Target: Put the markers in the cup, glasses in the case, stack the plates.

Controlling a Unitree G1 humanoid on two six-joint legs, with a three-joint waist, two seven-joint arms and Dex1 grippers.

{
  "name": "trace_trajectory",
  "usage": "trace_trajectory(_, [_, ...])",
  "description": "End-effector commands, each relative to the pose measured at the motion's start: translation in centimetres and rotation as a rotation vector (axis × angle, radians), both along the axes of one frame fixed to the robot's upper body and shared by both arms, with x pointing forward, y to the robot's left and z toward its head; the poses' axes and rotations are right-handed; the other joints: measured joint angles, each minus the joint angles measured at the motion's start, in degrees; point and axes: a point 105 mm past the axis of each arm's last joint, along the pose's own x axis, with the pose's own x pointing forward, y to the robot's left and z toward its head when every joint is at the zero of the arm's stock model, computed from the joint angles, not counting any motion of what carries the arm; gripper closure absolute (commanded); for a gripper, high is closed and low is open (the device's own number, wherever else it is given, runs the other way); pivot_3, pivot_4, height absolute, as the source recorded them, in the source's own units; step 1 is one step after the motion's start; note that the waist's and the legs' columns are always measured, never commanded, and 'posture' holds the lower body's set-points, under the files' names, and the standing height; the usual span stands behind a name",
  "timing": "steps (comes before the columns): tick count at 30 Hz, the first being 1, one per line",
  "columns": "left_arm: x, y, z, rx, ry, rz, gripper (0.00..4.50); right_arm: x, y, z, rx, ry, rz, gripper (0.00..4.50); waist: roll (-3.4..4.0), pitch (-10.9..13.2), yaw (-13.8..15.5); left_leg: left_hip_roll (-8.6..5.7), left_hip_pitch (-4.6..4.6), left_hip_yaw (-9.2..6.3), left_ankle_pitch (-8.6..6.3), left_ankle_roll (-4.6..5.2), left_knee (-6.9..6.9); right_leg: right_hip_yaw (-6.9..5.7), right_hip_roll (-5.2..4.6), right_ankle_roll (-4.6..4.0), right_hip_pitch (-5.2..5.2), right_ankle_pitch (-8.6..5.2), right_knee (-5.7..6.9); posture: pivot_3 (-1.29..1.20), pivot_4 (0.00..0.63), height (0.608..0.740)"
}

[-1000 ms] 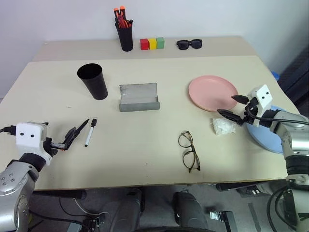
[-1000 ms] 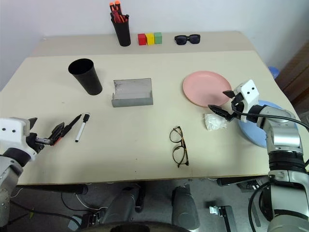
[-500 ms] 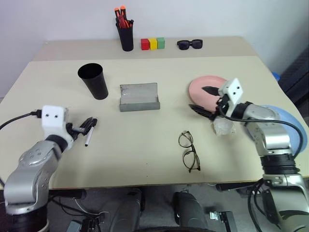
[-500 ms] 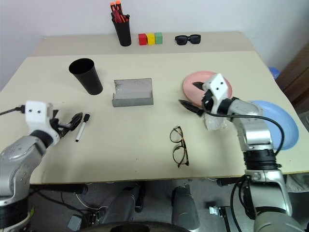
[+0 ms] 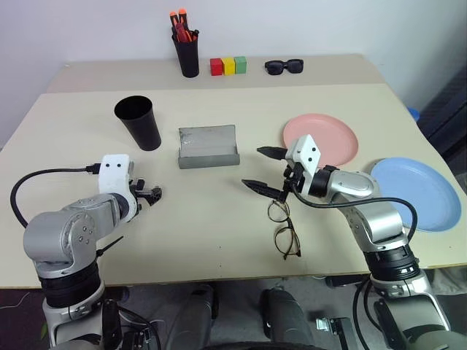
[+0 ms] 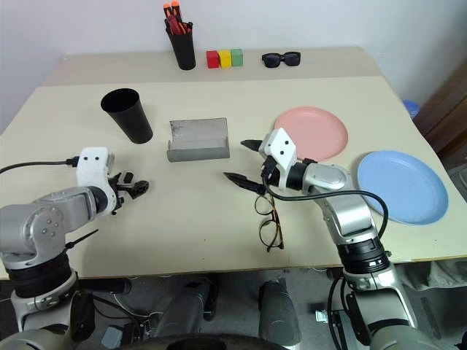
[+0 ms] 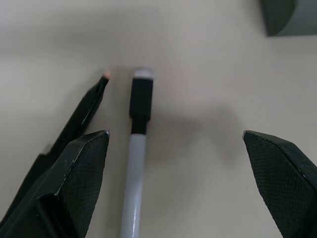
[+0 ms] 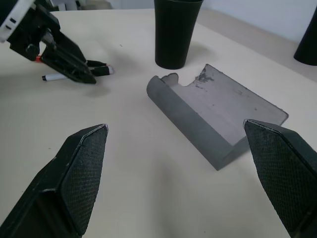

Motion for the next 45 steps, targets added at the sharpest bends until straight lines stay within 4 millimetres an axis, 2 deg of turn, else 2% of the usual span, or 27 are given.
trace_trajectory(1, [-0.1, 0.5, -0.2, 0.026, 0.022, 0.018, 0.05, -0.4, 0.5, 0.3, 0.02, -0.027, 0.032, 0.0, -0.01, 0.0, 0.0, 0.0, 0.0, 0.0, 0.0, 0.0, 0.0, 0.0, 0.0, 0.0, 0.0, 0.0, 0.0, 0.0, 0.15, 0.74])
trace_trajectory(8, [-0.9, 1.4, -0.8, 0.036, 0.069, -0.002, 0.05, -0.4, 0.9, -0.4, 0.026, -0.027, 0.037, 0.0, -0.01, 0.0, 0.0, 0.01, 0.0, -0.01, -0.01, -0.02, -0.01, 0.01, -0.01, -0.01, -0.02, 0.0, -0.01, 0.0, 0.15, 0.74])
trace_trajectory(9, [-1.1, 1.4, -0.9, 0.03, 0.075, -0.002, 0.29, -0.4, 1.0, -0.5, 0.027, -0.027, 0.038, 0.0, -0.01, 0.0, 0.0, 0.02, 0.0, -0.02, -0.01, -0.02, -0.01, 0.01, -0.01, -0.01, -0.02, 0.0, 0.0, 0.0, 0.15, 0.74])
trace_trajectory(11, [-1.4, 1.4, -1.2, 0.02, 0.086, -0.002, 0.85, -0.4, 1.2, -0.5, 0.03, -0.028, 0.043, 0.0, 0.0, 0.0, 0.0, 0.02, 0.0, -0.03, -0.01, -0.03, -0.01, 0.01, -0.02, -0.01, -0.02, 0.0, 0.0, 0.0, 0.15, 0.74])
trace_trajectory(16, [-2.0, 1.1, -1.7, -0.003, 0.101, -0.006, 3.34, -0.2, 1.6, -0.3, 0.035, -0.035, 0.055, 0.0, 0.01, 0.0, 0.0, 0.02, 0.02, -0.03, -0.01, -0.03, -0.02, 0.01, -0.05, -0.02, -0.01, 0.0, -0.01, 0.0, 0.15, 0.74])
trace_trajectory(17, [-2.1, 1.0, -1.8, -0.008, 0.103, -0.004, 3.72, -0.1, 1.6, -0.2, 0.036, -0.038, 0.058, 0.0, 0.01, 0.0, 0.0, 0.02, 0.02, -0.03, -0.01, -0.03, -0.02, 0.01, -0.05, -0.02, -0.01, 0.0, -0.01, 0.0, 0.15, 0.74])
trace_trajectory(18, [-2.2, 1.0, -1.9, -0.012, 0.105, 0.001, 4.34, 0.0, 1.7, -0.2, 0.038, -0.04, 0.06, 0.0, 0.01, 0.0, 0.1, 0.02, 0.02, -0.03, -0.01, -0.03, -0.02, 0.01, -0.05, -0.02, 0.0, 0.0, -0.01, 0.0, 0.15, 0.74])
trace_trajectory(19, [-2.3, 1.0, -2.0, -0.015, 0.106, 0.009, 4.47, 0.0, 1.8, -0.1, 0.039, -0.041, 0.062, 0.0, 0.01, 0.0, 0.1, 0.02, 0.02, -0.03, -0.01, -0.03, -0.02, 0.01, -0.07, -0.02, 0.0, 0.0, -0.01, 0.0, 0.15, 0.74])
trace_trajectory(23, [-1.7, 1.0, -0.6, -0.062, 0.02, 0.077, 4.47, 0.0, 2.3, 0.1, 0.046, -0.043, 0.086, 0.0, 0.02, 0.0, 0.2, 0.0, 0.03, -0.03, -0.01, -0.03, -0.02, 0.01, -0.1, -0.02, 0.02, -0.01, -0.01, 0.0, 0.15, 0.74])
trace_trajectory(25, [-1.4, 0.0, 0.4, -0.127, -0.029, 0.026, 4.47, -0.1, 2.6, 0.2, 0.048, -0.043, 0.099, 0.0, 0.0, 0.0, 0.2, -0.02, 0.03, -0.04, -0.01, -0.03, -0.02, 0.0, -0.09, -0.02, 0.02, 0.0, -0.01, 0.0, 0.15, 0.74])
trace_trajectory(27, [-1.0, -0.6, 2.3, -0.138, -0.126, -0.017, 4.47, -0.2, 2.8, 0.2, 0.048, -0.043, 0.107, 0.0, -0.05, 0.0, 0.2, -0.03, 0.02, -0.03, 0.0, -0.04, -0.02, 0.0, -0.08, -0.02, 0.02, 0.0, -0.02, 0.0, 0.15, 0.74])
trace_trajectory(29, [-0.8, -0.9, 5.2, -0.099, -0.296, -0.065, 4.47, -0.2, 2.9, 0.2, 0.048, -0.044, 0.111, 0.0, -0.12, 0.0, 0.0, -0.03, 0.01, -0.02, 0.01, -0.05, -0.02, 0.0, -0.07, -0.03, 0.0, 0.0, -0.02, 0.0, 0.15, 0.74])
trace_trajectory(31, [-0.9, -1.0, 6.2, -0.079, -0.366, -0.092, 4.47, -0.2, 3.0, 0.2, 0.048, -0.044, 0.112, 0.0, -0.11, 0.0, -0.1, 0.0, 0.0, 0.0, 0.01, -0.08, -0.06, 0.01, -0.04, -0.05, -0.04, 0.0, -0.02, 0.0, 0.15, 0.74])
trace_trajectory(33, [-1.2, -1.3, 9.6, -0.001, -0.584, -0.142, 4.47, -0.1, 3.1, 0.4, 0.051, -0.048, 0.118, 0.0, -0.09, 0.0, -0.2, 0.0, 0.03, 0.05, 0.01, -0.08, -0.1, 0.03, -0.04, -0.07, -0.05, -0.01, -0.02, 0.0, 0.15, 0.74])
trace_trajectory(35, [-1.4, -1.8, 12.0, 0.015, -0.728, -0.194, 4.47, -0.1, 3.4, 0.7, 0.057, -0.055, 0.124, 0.0, -0.09, 0.0, 0.0, 0.02, 0.02, 0.11, 0.01, -0.09, -0.14, 0.06, -0.04, -0.27, -0.09, -0.09, -0.04, 0.0, 0.15, 0.74])
trace_trajectory(38, [0.0, -1.3, 14.0, 0.021, -0.845, -0.134, 4.47, 0.3, 3.9, 1.5, 0.094, -0.07, 0.118, 0.0, -0.12, 0.0, 0.4, 0.02, 0.01, 0.11, 0.02, -0.1, -0.11, 0.04, -0.04, -0.33, -0.04, -0.1, -0.09, 0.0, 0.15, 0.74])
trace_trajectory(42, [3.0, 1.0, 16.7, 0.106, -1.003, 0.095, 4.47, 1.5, 5.5, 3.9, 0.197, -0.145, 0.058, 0.0, -0.14, 0.0, 0.3, -0.02, 0.02, 0.08, 0.04, -0.08, -0.07, 0.03, -0.01, -0.29, 0.0, -0.08, -0.1, 0.0, 0.15, 0.74])
trace_trajectory(45, [5.2, 1.7, 17.6, 0.116, -1.085, 0.199, 4.47, 2.1, 6.8, 4.7, 0.232, -0.172, 0.035, 0.0, -0.14, 0.0, 0.2, -0.03, 0.01, 0.12, 0.05, -0.09, -0.09, 0.02, 0.03, -0.08, -0.02, 0.04, -0.08, 0.0, 0.15, 0.74])
